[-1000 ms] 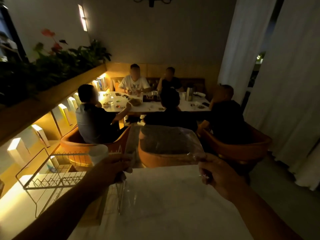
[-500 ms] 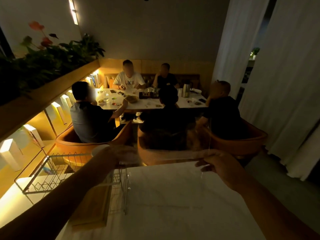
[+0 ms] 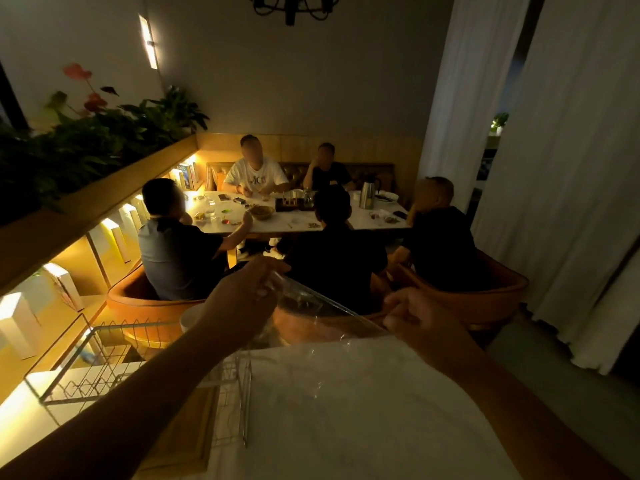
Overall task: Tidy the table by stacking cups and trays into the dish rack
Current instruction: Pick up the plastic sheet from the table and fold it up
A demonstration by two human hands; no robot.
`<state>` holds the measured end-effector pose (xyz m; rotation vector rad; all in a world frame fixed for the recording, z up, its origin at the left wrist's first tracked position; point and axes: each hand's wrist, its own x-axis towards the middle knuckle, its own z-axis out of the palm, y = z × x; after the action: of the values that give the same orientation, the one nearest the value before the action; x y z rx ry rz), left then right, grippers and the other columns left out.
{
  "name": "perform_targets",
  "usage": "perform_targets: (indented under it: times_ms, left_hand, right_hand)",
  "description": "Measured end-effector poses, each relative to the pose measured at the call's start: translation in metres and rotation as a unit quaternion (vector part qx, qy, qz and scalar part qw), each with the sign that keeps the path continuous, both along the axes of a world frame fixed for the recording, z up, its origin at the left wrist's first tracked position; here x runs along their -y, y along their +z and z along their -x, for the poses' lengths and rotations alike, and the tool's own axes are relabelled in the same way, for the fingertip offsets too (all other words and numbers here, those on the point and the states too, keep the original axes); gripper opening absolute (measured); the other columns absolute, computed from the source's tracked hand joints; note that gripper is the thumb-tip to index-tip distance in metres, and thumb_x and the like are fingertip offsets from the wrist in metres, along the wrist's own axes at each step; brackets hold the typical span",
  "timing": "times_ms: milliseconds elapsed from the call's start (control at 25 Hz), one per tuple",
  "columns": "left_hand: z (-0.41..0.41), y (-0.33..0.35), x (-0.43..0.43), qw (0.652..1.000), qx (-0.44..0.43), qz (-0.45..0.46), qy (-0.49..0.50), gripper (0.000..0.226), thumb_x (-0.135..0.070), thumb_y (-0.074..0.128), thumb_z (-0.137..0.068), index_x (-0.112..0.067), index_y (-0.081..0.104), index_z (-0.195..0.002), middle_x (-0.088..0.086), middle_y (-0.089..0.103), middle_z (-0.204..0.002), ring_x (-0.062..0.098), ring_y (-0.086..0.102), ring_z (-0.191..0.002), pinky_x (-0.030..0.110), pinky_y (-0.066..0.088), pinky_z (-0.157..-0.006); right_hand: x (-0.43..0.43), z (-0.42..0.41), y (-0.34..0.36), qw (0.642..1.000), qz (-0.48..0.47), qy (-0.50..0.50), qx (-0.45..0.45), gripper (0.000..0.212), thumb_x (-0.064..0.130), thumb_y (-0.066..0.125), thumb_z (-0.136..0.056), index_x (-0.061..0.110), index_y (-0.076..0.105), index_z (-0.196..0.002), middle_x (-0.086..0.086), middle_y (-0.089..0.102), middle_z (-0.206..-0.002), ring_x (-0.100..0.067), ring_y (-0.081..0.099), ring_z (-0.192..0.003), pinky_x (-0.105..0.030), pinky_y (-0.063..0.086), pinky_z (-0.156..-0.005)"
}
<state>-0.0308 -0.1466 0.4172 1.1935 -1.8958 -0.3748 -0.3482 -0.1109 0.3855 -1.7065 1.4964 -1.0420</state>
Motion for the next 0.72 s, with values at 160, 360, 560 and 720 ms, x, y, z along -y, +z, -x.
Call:
perform_targets:
  times_ms: [160, 360, 560, 720]
  left_hand:
    - [0.022, 0.013, -0.007, 0.997, 0.013, 0.048, -0.053, 0.043, -0.016, 0.066, -0.093, -0.049, 0.056, -0.118, -0.019, 0.065, -0.103, -0.006, 0.063, -0.093, 0.024, 0.055, -0.072]
    - [0.006, 0.007, -0.008, 0.984, 0.022, 0.135, 0.113, 0.082, -0.044, 0.078, -0.079, -0.028, 0.037, -0.149, 0.004, 0.043, -0.149, 0.023, 0.044, -0.136, 0.047, 0.047, -0.104]
    - [-0.003, -0.013, -0.016, 0.913, -0.266, -0.3, -0.073, 0.049, -0.038, 0.084, -0.074, -0.027, 0.066, -0.118, 0.001, 0.074, -0.116, 0.023, 0.072, -0.106, 0.05, 0.059, -0.089]
    - [-0.001, -0.023, -0.02, 0.894, -0.261, -0.335, -0.146, 0.037, -0.042, 0.078, -0.081, -0.02, 0.076, -0.111, 0.012, 0.075, -0.113, 0.042, 0.069, -0.105, 0.057, 0.055, -0.093]
  right_hand:
    - [0.004, -0.048, 0.003, 0.981, 0.022, 0.071, -0.18, 0.043, 0.057, 0.064, -0.083, 0.034, 0.056, -0.118, 0.016, 0.061, -0.094, -0.011, 0.064, -0.089, -0.031, 0.056, -0.071]
    - [0.008, -0.059, 0.001, 0.997, -0.029, -0.005, 0.074, 0.012, 0.02, 0.063, -0.092, 0.012, 0.071, -0.088, -0.015, 0.073, -0.082, -0.027, 0.07, -0.074, -0.045, 0.058, -0.07]
    - [-0.004, -0.043, 0.002, 0.923, -0.093, 0.108, 0.356, 0.019, 0.022, 0.069, -0.089, 0.008, 0.069, -0.102, -0.008, 0.07, -0.08, -0.02, 0.066, -0.07, -0.035, 0.054, -0.064]
    - [-0.006, -0.038, 0.006, 0.91, -0.131, 0.151, 0.363, 0.013, 0.026, 0.067, -0.091, 0.015, 0.07, -0.096, -0.004, 0.065, -0.077, -0.015, 0.062, -0.067, -0.031, 0.052, -0.061]
